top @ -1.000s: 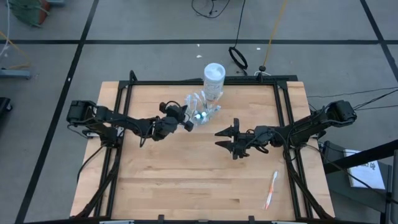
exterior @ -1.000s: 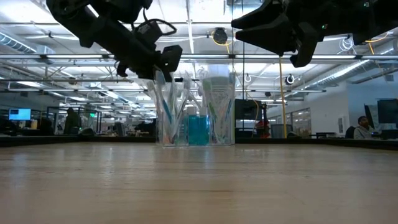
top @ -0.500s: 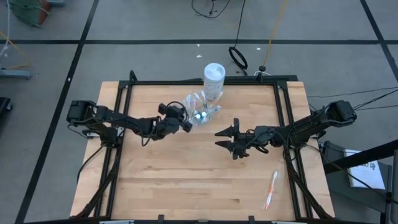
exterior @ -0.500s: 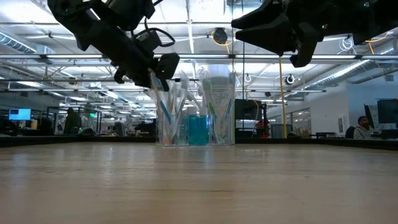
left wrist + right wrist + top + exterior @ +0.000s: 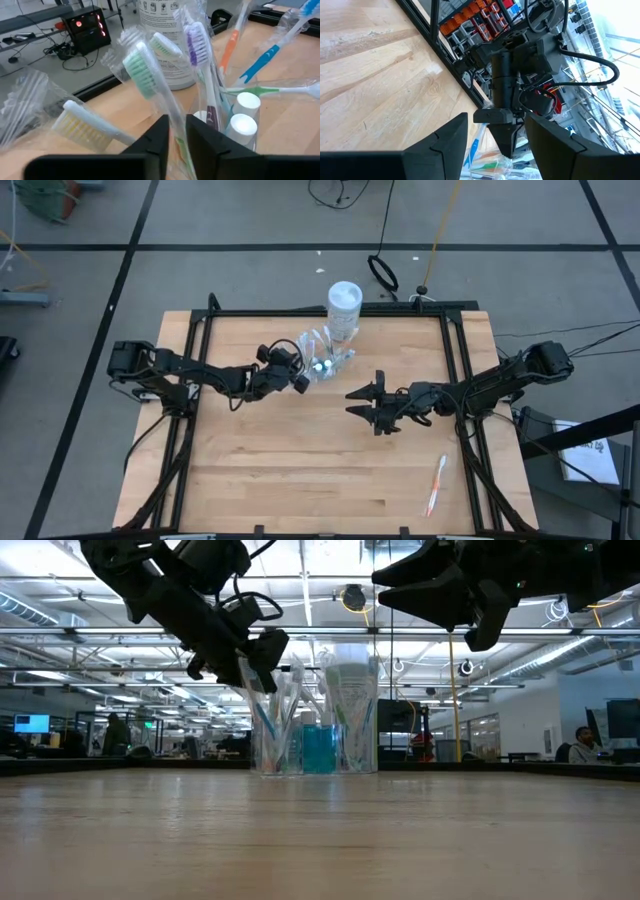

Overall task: Pick & Place toothbrushing station
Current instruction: Put the green toothbrush into the transparent organizer, then put the orange toothbrush into the transparent organizer

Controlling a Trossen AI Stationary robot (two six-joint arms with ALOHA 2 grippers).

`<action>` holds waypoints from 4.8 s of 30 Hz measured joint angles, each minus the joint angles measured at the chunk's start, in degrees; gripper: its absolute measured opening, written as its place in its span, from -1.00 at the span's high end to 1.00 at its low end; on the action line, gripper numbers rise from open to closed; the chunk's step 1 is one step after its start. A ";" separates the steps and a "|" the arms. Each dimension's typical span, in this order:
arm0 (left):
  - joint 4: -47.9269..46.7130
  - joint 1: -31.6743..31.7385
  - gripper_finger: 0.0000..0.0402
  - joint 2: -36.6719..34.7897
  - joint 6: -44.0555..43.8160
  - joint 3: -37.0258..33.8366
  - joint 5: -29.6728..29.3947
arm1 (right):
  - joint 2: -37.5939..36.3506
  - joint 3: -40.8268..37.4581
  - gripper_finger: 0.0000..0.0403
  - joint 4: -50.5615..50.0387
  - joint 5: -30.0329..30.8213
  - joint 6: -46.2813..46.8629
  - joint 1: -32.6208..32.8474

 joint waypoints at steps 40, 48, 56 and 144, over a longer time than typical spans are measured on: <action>-2.28 -5.98 0.11 -15.45 20.27 4.09 -9.69 | 0.02 -0.02 0.05 8.64 -0.24 8.74 0.15; -2.35 -5.98 0.11 -15.65 24.54 4.09 -2.55 | 1.49 7.83 0.05 -5.21 0.13 25.80 1.01; -2.24 -4.08 0.11 -15.65 28.70 4.09 -0.32 | 8.45 21.53 0.05 -37.24 7.68 47.45 7.02; -8.82 -6.47 0.11 -15.58 17.50 4.02 13.65 | 12.05 5.62 0.93 14.05 8.64 36.57 -14.64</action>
